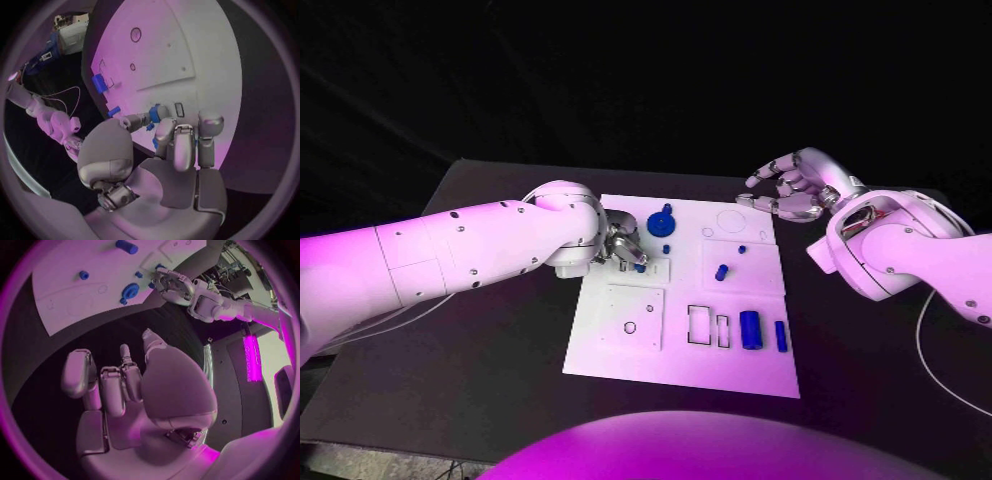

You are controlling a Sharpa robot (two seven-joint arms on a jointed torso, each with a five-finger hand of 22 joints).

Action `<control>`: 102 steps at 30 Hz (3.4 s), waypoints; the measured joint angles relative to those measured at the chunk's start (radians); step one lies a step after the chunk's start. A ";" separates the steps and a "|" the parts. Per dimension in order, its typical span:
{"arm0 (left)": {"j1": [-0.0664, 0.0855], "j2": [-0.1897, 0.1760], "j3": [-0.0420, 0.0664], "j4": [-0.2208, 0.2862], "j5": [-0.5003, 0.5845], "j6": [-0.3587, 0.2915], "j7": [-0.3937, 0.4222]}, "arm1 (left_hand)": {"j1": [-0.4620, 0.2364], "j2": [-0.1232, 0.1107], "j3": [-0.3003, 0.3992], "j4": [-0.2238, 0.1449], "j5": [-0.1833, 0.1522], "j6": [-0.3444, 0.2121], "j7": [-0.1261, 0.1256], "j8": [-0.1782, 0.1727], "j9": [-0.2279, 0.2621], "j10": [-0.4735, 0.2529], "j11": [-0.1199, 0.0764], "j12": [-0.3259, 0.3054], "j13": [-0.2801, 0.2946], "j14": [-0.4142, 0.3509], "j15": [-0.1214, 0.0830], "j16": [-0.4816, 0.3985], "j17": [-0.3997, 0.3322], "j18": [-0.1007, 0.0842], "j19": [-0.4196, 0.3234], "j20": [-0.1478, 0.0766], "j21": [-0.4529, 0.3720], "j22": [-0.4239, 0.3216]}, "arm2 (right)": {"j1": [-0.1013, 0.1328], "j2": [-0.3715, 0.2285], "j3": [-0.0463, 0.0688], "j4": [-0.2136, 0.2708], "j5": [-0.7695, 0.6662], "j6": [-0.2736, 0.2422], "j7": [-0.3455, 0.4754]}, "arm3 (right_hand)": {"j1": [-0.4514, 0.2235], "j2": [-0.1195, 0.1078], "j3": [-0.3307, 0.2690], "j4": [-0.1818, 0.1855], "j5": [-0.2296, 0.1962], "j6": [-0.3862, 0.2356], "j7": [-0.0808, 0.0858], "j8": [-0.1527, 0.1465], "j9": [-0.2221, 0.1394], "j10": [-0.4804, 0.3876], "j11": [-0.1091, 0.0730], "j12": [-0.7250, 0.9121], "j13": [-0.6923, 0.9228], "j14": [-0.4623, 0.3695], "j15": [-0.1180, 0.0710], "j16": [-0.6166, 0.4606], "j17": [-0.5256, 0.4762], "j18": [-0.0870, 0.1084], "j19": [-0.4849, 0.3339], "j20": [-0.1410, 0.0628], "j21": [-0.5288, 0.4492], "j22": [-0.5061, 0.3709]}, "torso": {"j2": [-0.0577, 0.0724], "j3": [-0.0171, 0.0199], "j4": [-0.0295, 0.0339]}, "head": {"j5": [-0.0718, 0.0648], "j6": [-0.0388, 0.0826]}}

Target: Assemble the parts on the task board

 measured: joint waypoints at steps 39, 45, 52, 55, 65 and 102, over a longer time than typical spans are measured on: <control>0.000 0.000 0.000 -0.002 0.002 0.004 0.000 | 0.010 -0.009 -0.209 0.089 0.000 0.012 0.002 -0.012 -0.002 0.007 -0.007 0.009 0.012 0.000 0.000 0.000 0.000 0.000 0.008 -0.001 0.000 0.006 | -0.002 -0.001 0.000 0.000 0.000 0.005 0.002 | 0.012 -0.012 -0.010 -0.001 0.019 -0.010 -0.001 0.023 0.002 0.000 0.000 0.000 0.001 -0.004 -0.004 0.000 0.000 0.000 0.000 0.000 0.000 0.000 | 0.000 0.0000 0.0002 | 0.000 0.000; 0.000 0.000 0.000 -0.001 0.002 0.006 0.000 | 0.010 -0.009 -0.219 0.092 0.000 0.015 0.000 -0.012 -0.002 0.007 -0.007 0.013 0.015 0.000 0.000 0.000 0.000 0.000 0.011 -0.004 0.000 0.008 | -0.002 -0.001 0.000 0.000 0.000 0.005 0.002 | 0.012 -0.012 -0.011 0.000 0.019 -0.010 -0.001 0.027 0.002 0.000 0.000 0.000 0.000 -0.004 -0.004 0.000 0.000 0.000 0.000 0.000 0.000 -0.001 | 0.000 0.0002 0.0002 | 0.000 0.000; -0.001 0.000 0.000 0.004 0.002 0.011 0.000 | 0.014 -0.005 -0.221 0.089 0.000 0.015 0.000 -0.012 -0.002 0.007 -0.007 0.013 0.018 0.000 0.000 0.000 0.000 0.000 0.011 -0.004 0.000 0.009 | -0.002 -0.001 0.000 0.000 0.000 0.006 0.002 | 0.012 -0.012 -0.014 0.000 0.019 -0.010 -0.001 0.027 0.001 0.000 0.000 0.000 0.000 -0.004 -0.004 0.000 0.000 0.000 0.000 0.000 0.000 -0.001 | 0.000 0.0003 0.0001 | 0.000 0.000; -0.001 0.000 0.000 0.008 0.001 0.015 0.000 | 0.014 -0.005 -0.224 0.092 0.000 0.015 0.000 -0.012 -0.002 0.009 -0.009 0.013 0.020 0.000 0.000 0.000 0.000 0.000 0.011 -0.004 0.000 0.009 | -0.002 -0.002 0.000 0.000 0.000 0.006 0.002 | 0.008 -0.016 -0.017 0.000 0.019 -0.013 -0.003 0.027 0.001 0.000 0.000 0.000 0.000 -0.004 -0.004 0.000 0.000 0.000 0.000 0.000 0.000 -0.001 | 0.000 0.0003 0.0002 | 0.000 0.000; -0.002 -0.002 -0.001 0.015 0.001 0.029 0.000 | 0.019 0.000 -0.228 0.090 0.000 0.022 0.000 -0.012 -0.002 0.011 -0.011 0.013 0.020 0.004 -0.004 0.000 0.000 0.000 0.011 -0.004 0.000 0.010 | -0.002 -0.002 0.000 0.000 0.000 0.007 0.002 | 0.003 -0.011 -0.017 0.000 0.019 -0.014 -0.004 0.031 0.001 0.000 0.000 0.000 0.000 0.000 -0.007 0.000 0.000 0.000 0.000 0.000 0.000 -0.001 | 0.000 0.0002 0.0006 | 0.001 0.000; -0.004 -0.013 0.011 0.000 -0.002 0.036 0.000 | 0.037 0.019 -0.239 0.091 0.000 0.023 -0.002 -0.011 -0.002 0.011 -0.011 0.016 0.021 0.004 -0.003 0.000 0.000 0.000 0.010 -0.004 0.000 0.010 | -0.002 -0.004 0.000 0.001 -0.002 0.008 0.001 | -0.003 -0.005 -0.017 0.000 0.025 -0.014 -0.004 0.035 0.001 0.000 0.000 0.000 0.000 0.000 -0.007 0.000 0.000 0.000 0.004 -0.004 0.000 0.000 | 0.000 -0.0006 0.0003 | 0.005 0.000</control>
